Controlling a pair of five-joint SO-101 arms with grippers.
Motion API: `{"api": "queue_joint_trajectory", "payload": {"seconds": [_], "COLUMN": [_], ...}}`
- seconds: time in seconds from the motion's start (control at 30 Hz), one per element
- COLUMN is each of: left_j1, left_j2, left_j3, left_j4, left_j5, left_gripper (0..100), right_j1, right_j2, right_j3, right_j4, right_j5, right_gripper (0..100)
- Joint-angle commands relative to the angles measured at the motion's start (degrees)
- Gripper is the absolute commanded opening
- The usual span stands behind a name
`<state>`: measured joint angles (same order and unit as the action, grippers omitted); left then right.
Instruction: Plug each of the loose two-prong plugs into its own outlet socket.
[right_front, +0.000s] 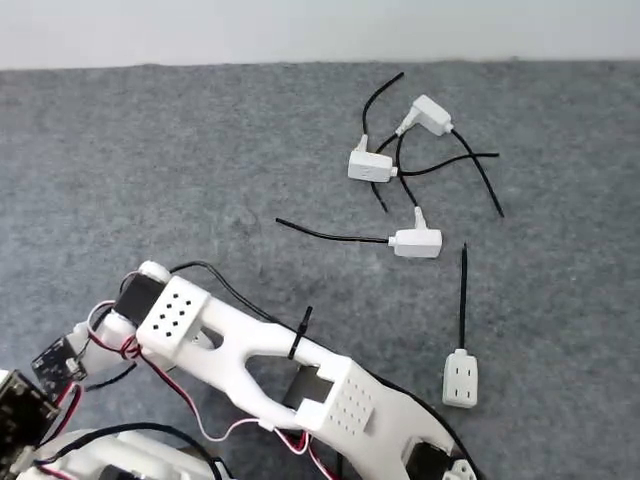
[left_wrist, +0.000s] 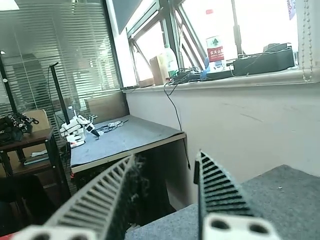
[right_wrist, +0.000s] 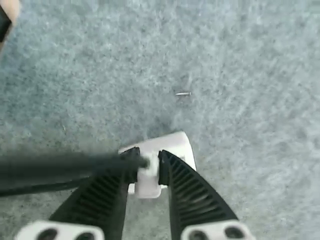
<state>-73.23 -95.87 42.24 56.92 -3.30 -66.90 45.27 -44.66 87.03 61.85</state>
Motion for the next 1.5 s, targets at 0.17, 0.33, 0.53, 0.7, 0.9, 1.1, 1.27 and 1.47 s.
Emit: {"api": "queue_joint_trajectory", "payload": {"seconds": [0.17,0.33,0.53,0.7,0.9,1.1,1.27,1.47], "left_j1": [-0.53,-0.35,-0.53,-0.18,-0.18,-0.26,-0.18,-0.18], "left_j2": [-0.18,-0.18,-0.18,-0.18,-0.18,-0.18,-0.18,-0.18], "left_j3": [-0.66,-0.66,-0.66,-0.66,-0.66,-0.48,-0.31,-0.22], "left_j4": [-1.58,-1.58,-1.58,-1.41,-1.41,-1.49,-1.49,-1.49], "left_j5": [-0.26,-0.26,-0.35,-0.35,-0.35,-0.35,-0.35,-0.26], "left_gripper": [18,18,18,18,18,18,18,18], "right_j1": [0.13,0.57,1.63,4.35,6.02,7.34,10.15,13.32], "right_j2": [-1.10,-2.24,-2.24,-2.77,-2.86,-3.03,-4.35,-4.53], "right_j3": [-2.46,-2.46,-2.20,-2.20,-2.46,-2.46,-2.29,-2.29], "right_j4": [-0.40,-0.04,1.36,1.89,2.07,2.07,2.33,5.76], "right_j5": [-1.05,-1.85,-1.85,-2.81,-3.16,-3.16,-3.78,-3.87], "right_gripper": [0.9,0.9,0.9,0.9,0.9,0.9,0.9,0.9]}}
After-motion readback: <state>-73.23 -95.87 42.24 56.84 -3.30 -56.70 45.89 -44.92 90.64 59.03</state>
